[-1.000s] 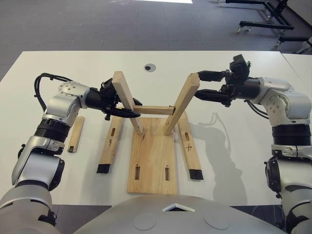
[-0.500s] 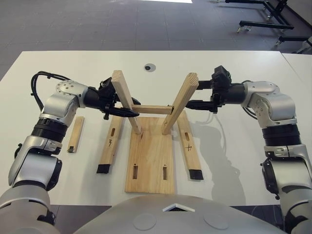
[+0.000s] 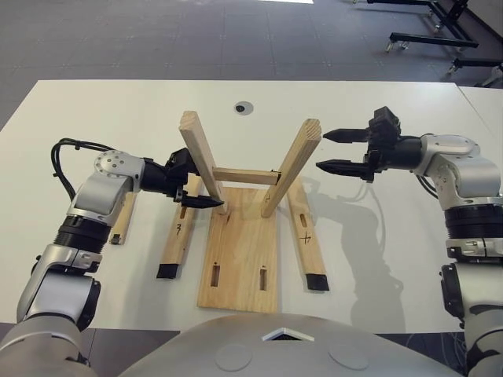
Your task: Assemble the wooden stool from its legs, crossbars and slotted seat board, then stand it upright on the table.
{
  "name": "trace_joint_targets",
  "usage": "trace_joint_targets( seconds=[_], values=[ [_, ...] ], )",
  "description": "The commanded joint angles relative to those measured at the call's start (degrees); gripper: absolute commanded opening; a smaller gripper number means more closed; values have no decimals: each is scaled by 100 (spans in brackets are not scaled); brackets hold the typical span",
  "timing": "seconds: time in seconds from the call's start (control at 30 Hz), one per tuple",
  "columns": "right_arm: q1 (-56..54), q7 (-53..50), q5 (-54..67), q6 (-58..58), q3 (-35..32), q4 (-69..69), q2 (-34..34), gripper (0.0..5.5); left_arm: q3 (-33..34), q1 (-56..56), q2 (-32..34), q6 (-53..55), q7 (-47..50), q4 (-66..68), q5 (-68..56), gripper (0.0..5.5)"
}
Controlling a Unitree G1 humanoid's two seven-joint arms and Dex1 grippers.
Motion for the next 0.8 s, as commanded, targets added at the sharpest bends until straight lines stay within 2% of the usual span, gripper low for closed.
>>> trace_joint_targets(
  seconds=[0.03, 0.1, 0.27, 0.37, 0.43, 0.6, 0.8],
  values=[
    [-391, -39, 239, 62, -305, -62, -47, 490, 664, 659, 441, 276, 187, -970, -374, 377],
    [-487, -109, 496, 225, -454, -312, 55, 490, 1155, 1034, 615, 381, 328, -1462, -649, 377],
    [-905, -733, 1349, 601, -1032, -983, 449, 490, 3170, 1701, 907, 730, 799, -2129, -1690, 377],
    [-1044, -1028, 1824, 795, -1183, -1541, 659, 490, 3977, 1307, 790, 707, 1116, -1921, -2316, 377],
    [-1079, -1148, 2071, 893, -1117, -1968, 788, 490, 4022, 551, 424, 829, 1569, -1774, -2864, 377],
    [-1082, -1221, 2223, 898, -756, -2411, 1030, 490, 3343, -851, -624, 1095, 2575, -1516, -3337, 377],
    [-1403, -1316, 2364, 915, -770, -2570, 1025, 490, 3153, -1411, -741, 1822, 3038, -1636, -3856, 377]
  ],
)
